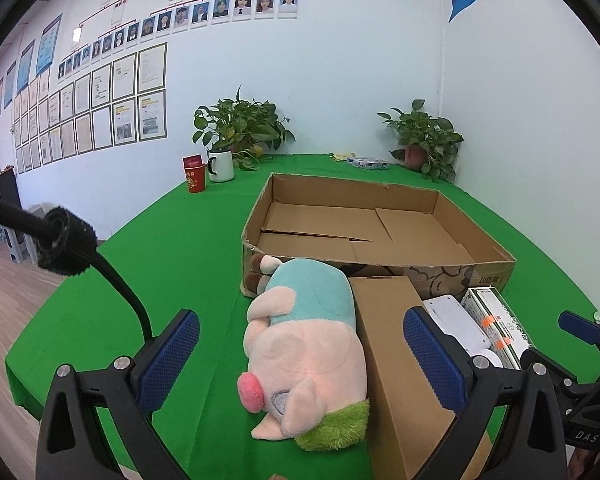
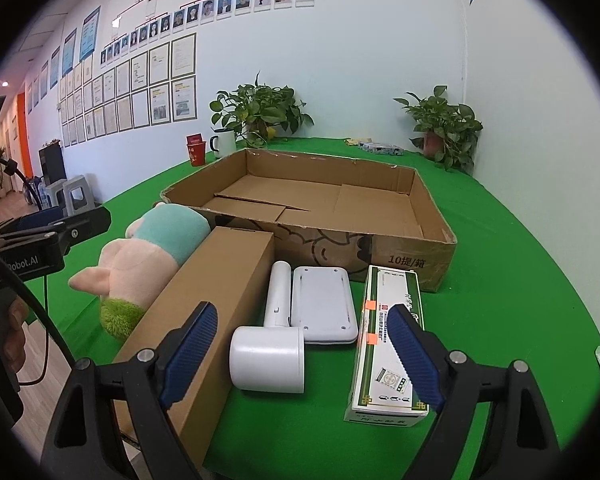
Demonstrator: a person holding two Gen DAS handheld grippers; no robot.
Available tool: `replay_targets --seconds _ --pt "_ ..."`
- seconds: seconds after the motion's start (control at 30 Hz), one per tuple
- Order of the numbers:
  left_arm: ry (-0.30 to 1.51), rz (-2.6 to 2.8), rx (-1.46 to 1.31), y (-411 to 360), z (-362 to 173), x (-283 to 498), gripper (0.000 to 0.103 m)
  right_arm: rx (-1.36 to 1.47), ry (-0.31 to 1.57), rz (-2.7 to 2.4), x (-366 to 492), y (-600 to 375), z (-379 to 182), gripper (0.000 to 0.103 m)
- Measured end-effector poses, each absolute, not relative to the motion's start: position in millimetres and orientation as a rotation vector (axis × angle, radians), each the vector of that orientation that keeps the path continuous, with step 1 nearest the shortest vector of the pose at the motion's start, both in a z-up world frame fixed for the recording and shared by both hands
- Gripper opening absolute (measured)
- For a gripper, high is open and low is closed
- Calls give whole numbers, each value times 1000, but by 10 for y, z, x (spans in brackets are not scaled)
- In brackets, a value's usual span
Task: Organize objects
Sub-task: 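Close the left gripper on the pink plush pig's body, then lift the plush pig with the left gripper toward the open cardboard box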
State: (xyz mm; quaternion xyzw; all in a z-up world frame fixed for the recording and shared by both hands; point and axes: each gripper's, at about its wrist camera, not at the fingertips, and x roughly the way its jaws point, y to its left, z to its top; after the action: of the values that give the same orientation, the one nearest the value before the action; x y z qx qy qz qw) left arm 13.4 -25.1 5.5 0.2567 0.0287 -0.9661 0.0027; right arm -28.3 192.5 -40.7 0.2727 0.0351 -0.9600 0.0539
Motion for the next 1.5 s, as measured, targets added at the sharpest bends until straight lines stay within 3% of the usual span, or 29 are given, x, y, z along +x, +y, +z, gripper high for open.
replay_targets --seconds 0.5,0.63,0.83,0.97,1.07,1.1,1.13,1.2,1.23,1.3,1.37,1.4,1.43,1.5 --pt "91 -2984 849 -336 -6 68 103 863 222 -2914 -305 1767 -479 86" --pt "38 -2979 842 -313 -14 71 97 868 171 -2905 -321 1807 -465 86" --pt "35 -2983 847 -306 -14 49 97 879 168 -2896 -310 1819 -461 86" --pt "-12 -2968 846 -270 -34 35 95 861 121 -2861 -285 1854 -444 78" --pt "-2 -2977 893 -280 -63 13 68 820 92 -2848 -267 1867 -409 54" --pt "-10 -2978 912 -282 -81 3 45 818 93 -2843 -271 1865 -404 46" --pt "-11 -2985 932 -279 -99 -8 21 821 97 -2841 -279 1861 -403 44" --pt "6 -3000 956 -285 -130 -19 12 827 110 -2835 -288 1848 -406 44" --pt "10 -3008 953 -281 -135 -16 12 832 116 -2827 -293 1833 -408 47" --pt "23 -3015 938 -282 -122 -1 19 850 120 -2827 -308 1816 -417 88" --pt "64 -3025 944 -312 -120 -11 55 844 99 -2833 -312 1824 -414 90" --pt "80 -3024 938 -324 -123 -8 87 848 83 -2829 -323 1831 -413 90" --pt "106 -3022 919 -355 -124 1 96 855 62 -2823 -339 1845 -418 90" --pt "135 -3017 905 -403 -125 6 96 879 14 -2812 -377 1880 -432 93"
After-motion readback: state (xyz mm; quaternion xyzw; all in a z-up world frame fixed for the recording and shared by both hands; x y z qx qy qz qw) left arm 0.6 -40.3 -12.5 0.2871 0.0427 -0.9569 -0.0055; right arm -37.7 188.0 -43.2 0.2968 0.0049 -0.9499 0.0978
